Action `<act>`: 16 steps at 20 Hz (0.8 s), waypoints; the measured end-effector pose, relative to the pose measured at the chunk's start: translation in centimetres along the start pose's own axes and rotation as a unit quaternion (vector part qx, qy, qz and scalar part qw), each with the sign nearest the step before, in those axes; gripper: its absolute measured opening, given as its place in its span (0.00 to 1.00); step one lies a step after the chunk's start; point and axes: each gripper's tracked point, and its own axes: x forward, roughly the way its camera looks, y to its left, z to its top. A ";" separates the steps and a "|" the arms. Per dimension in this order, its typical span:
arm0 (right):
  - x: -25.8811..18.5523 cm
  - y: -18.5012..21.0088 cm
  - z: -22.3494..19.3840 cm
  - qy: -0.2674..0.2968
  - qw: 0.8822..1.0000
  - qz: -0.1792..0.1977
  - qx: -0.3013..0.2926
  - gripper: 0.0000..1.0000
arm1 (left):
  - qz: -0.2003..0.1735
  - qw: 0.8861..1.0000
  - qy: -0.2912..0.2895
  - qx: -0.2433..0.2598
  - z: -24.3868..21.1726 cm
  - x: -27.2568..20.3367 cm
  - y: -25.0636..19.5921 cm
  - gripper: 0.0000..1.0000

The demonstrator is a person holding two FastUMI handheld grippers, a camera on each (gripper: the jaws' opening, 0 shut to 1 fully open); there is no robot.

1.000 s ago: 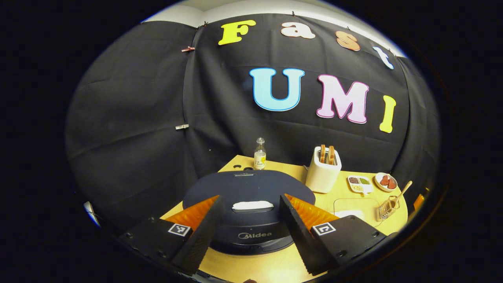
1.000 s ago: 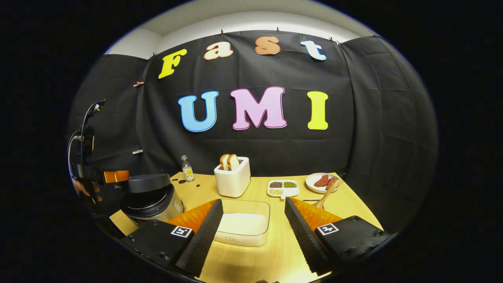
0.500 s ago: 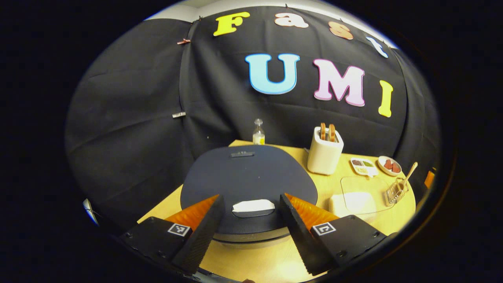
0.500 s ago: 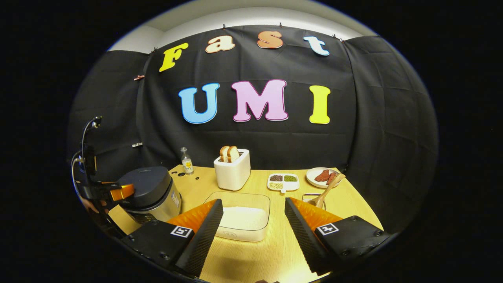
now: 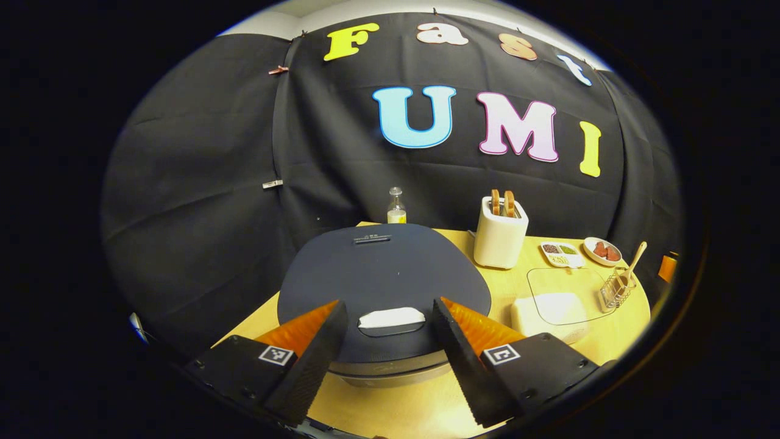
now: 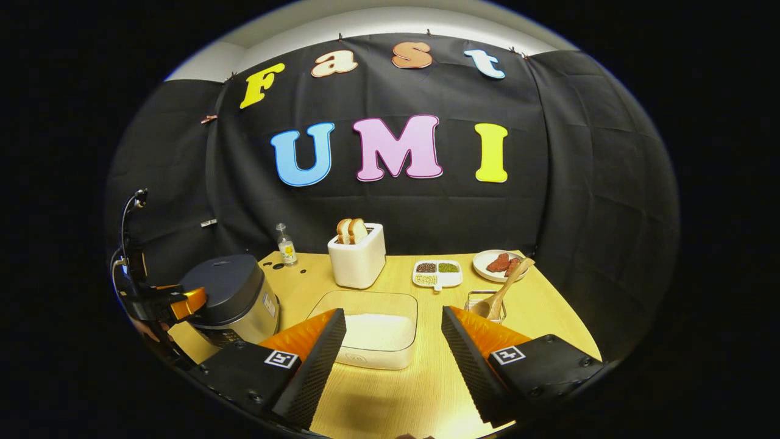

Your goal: Close the left gripper, press the button to open the rice cooker; take a wooden spoon from the chopstick holder with the right hand, scoop a spoonful of rice and pour it into the rice cooker, then put the wooden spoon back into the chopstick holder.

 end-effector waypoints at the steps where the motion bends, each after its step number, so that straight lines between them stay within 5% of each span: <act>1: -0.1 -0.4 0.5 -0.006 1.000 -0.007 0.002 0.98 | -0.008 1.000 -0.005 -0.002 0.2 -0.2 -0.1 0.98; 10: -2.7 -5.1 7.4 -0.103 0.991 -0.068 -0.047 0.98 | -0.052 0.990 -0.131 -0.024 9.1 -8.0 -2.0 0.96; 16: -6.1 -6.2 7.9 -0.108 0.989 -0.085 -0.053 0.99 | -0.070 0.982 -0.173 -0.037 12.3 -12.6 -4.1 0.95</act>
